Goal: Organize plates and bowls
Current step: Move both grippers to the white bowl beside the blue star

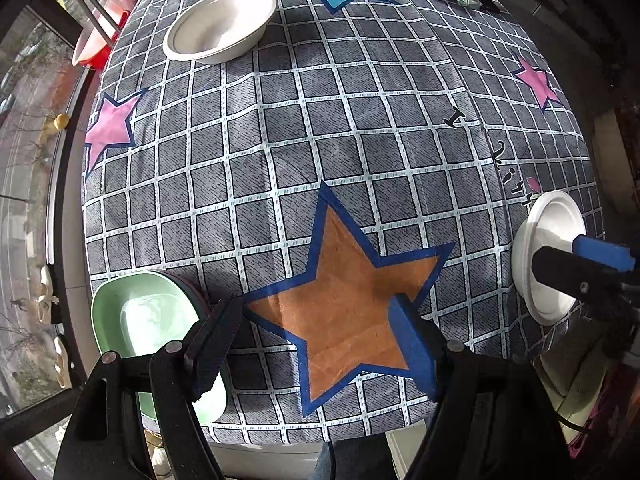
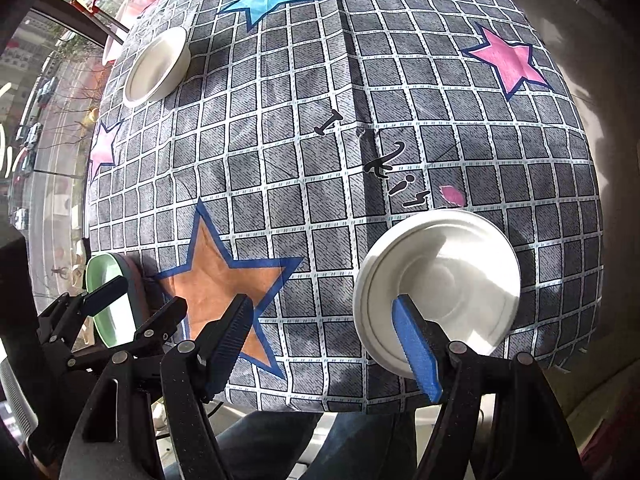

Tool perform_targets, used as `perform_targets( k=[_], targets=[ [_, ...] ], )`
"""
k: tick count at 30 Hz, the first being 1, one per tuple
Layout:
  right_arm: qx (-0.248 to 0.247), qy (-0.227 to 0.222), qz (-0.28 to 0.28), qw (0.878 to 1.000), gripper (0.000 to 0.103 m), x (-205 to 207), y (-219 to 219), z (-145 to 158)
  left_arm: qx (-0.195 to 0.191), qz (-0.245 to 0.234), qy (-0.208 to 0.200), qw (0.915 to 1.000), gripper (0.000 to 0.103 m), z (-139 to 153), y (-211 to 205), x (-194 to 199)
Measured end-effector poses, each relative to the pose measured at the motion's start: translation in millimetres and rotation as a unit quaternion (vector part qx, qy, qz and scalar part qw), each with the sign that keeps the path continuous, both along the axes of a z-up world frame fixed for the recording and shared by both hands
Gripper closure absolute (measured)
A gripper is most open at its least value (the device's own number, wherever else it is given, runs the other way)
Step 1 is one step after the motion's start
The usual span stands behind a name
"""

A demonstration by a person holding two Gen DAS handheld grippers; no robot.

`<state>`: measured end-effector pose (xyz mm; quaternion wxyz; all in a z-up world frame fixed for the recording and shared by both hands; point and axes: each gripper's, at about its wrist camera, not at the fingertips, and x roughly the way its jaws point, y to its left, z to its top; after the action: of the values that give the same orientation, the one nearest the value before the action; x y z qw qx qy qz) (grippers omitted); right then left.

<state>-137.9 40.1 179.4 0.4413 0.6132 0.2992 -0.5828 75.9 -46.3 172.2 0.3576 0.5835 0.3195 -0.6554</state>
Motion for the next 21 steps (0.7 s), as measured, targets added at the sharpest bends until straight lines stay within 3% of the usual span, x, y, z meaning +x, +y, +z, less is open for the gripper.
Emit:
perform_targets(
  k=[6, 12, 21],
  targets=[
    [-0.015, 0.002, 0.034, 0.999, 0.03, 25, -61, 11, -0.037, 0.064, -0.002, 0.9973, 0.024, 19, -67, -10],
    [-0.031, 0.025, 0.084, 0.996, 0.03, 34, -139, 15, -0.061, 0.125, -0.001, 0.9903, 0.024, 27, -137, 13],
    [-0.034, 0.013, 0.076, 0.996, 0.03, 32, -244, -8, -0.084, 0.16, -0.029, 0.9832, 0.024, 1, -227, -1]
  ],
)
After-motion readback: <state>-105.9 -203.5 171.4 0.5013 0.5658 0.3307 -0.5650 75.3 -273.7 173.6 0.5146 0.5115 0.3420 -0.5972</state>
